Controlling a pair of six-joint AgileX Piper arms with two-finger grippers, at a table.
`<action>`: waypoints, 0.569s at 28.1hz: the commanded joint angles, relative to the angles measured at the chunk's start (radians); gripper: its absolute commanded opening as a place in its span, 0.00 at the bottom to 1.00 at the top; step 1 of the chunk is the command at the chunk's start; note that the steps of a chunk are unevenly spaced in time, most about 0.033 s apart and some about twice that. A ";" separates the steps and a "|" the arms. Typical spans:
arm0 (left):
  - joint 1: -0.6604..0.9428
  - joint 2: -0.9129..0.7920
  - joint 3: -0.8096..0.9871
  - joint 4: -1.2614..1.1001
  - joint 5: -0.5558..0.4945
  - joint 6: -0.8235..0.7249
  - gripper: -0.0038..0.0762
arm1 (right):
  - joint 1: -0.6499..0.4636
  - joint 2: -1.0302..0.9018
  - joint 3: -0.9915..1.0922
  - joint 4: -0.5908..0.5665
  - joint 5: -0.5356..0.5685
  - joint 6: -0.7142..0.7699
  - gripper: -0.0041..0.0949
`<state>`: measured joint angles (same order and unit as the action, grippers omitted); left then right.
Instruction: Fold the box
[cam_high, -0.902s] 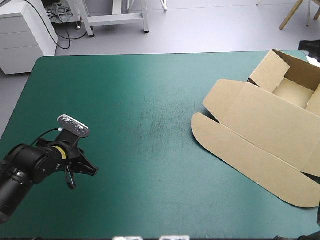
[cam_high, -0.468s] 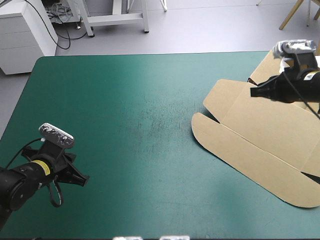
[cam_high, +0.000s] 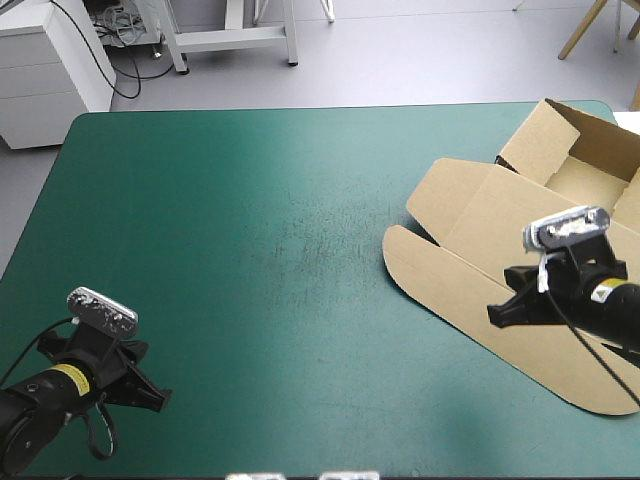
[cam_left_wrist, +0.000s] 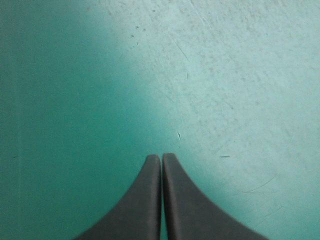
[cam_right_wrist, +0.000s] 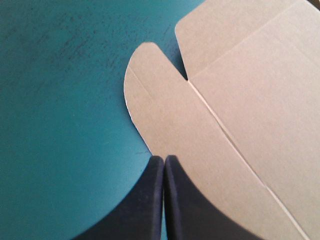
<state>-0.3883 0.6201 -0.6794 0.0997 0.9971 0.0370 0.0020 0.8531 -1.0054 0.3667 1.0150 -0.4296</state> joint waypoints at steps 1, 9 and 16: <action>-0.005 -0.038 0.007 -0.013 -0.051 -0.010 0.04 | 0.004 -0.097 0.068 0.005 -0.071 -0.018 0.02; -0.005 -0.152 0.062 -0.036 -0.049 -0.010 0.04 | 0.004 -0.282 0.220 0.005 -0.073 -0.020 0.02; -0.005 -0.258 0.124 -0.086 -0.045 -0.010 0.04 | 0.004 -0.402 0.314 0.005 -0.060 0.006 0.02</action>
<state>-0.3883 0.3812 -0.5397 0.0387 1.0011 0.0370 0.0020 0.4771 -0.6900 0.3529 1.0045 -0.4286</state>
